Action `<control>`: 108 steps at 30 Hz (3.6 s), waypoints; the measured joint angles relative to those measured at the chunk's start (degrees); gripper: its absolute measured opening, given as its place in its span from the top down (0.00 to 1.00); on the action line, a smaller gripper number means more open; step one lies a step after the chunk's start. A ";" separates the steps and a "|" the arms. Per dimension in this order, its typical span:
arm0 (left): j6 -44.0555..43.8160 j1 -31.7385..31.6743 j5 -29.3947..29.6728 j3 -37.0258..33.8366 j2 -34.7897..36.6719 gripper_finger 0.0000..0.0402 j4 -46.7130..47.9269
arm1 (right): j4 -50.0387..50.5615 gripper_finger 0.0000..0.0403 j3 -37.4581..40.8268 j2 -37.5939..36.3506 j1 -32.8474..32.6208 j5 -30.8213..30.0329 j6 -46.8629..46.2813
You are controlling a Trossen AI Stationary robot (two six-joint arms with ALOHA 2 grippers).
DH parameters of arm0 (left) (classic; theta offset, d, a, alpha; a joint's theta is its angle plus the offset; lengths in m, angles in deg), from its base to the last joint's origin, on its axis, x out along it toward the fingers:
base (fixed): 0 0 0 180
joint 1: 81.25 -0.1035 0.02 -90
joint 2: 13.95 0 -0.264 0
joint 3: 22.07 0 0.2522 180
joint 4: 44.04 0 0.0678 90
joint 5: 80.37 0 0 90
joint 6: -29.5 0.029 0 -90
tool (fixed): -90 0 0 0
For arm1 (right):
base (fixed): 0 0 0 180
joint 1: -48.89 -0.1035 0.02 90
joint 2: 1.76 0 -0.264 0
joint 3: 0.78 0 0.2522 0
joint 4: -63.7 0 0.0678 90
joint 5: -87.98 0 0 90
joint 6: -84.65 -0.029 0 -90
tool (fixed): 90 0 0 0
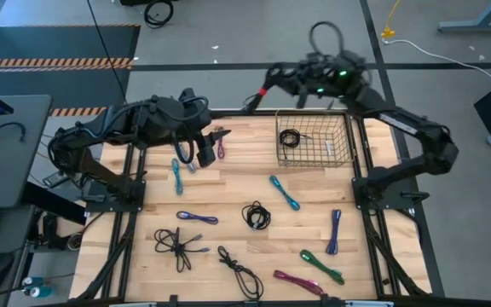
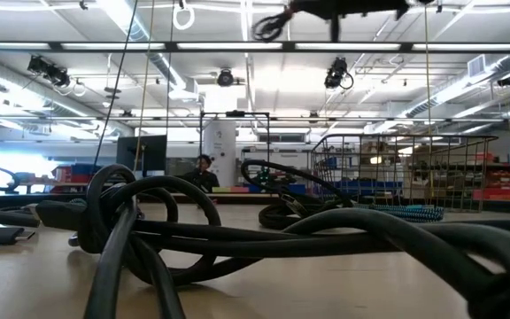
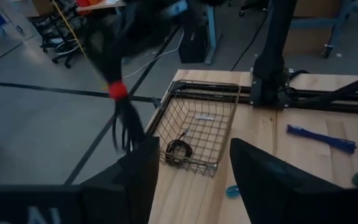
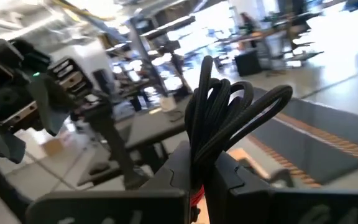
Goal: Pick and place USB-C Cables
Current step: Put the black charger cable into the wire basket
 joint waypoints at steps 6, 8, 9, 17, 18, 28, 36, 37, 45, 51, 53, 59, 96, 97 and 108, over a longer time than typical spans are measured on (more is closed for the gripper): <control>0.00 0.00 -0.01 0.00 0.00 0.50 0.00 | 16.90 0.95 0.00 -12.70 5.49 -3.60 4.22; 0.02 0.00 -0.03 0.00 0.00 0.50 0.02 | 22.09 0.95 0.00 -17.07 6.77 -5.36 5.42; 0.00 0.00 -0.01 0.00 0.00 0.50 0.00 | 24.61 0.95 0.00 -19.12 7.30 -6.36 5.72; -0.11 0.00 -0.01 0.00 0.00 0.50 0.00 | 40.62 0.95 -0.02 -31.53 8.36 -14.34 6.71; -0.27 0.00 -0.01 0.00 0.00 0.50 0.00 | 42.56 0.95 -0.02 -32.61 8.36 -15.54 6.73; -1.53 0.00 -0.01 0.00 0.00 0.50 0.00 | 56.56 0.95 -0.02 -38.25 8.36 -21.17 5.65; -1.94 -0.02 -0.01 0.00 0.00 0.50 -0.03 | 50.71 0.95 10.69 -41.26 8.27 -18.41 3.33; -1.95 0.00 -0.01 0.00 0.00 0.50 -0.03 | 47.10 0.95 13.55 -42.05 8.24 -17.13 2.44; -2.82 0.00 -0.01 0.00 0.00 0.50 -0.02 | 23.96 0.95 33.70 -45.67 8.23 -11.59 -5.45; -2.99 0.00 -0.01 0.00 0.00 0.50 0.02 | 13.32 0.95 43.13 -47.13 6.60 -12.29 -9.42; -2.99 0.00 -0.01 0.00 0.00 0.50 0.02 | 12.55 0.95 45.09 -47.52 5.96 -13.71 -9.83; -2.99 -0.02 -0.01 0.00 0.00 0.50 0.02 | 12.92 0.95 48.81 -47.77 3.83 -21.21 -10.89; -4.39 -0.02 -0.01 0.00 0.00 0.50 1.54 | 7.19 0.95 66.56 -47.75 -12.54 -52.77 -28.63; -4.54 -0.01 0.00 0.00 -0.01 0.50 1.75 | 7.00 0.95 66.77 -47.73 -12.54 -52.68 -28.67; -4.55 -0.02 0.01 0.00 -0.02 0.50 1.81 | -1.05 0.82 67.01 -47.75 -12.52 -47.74 -23.24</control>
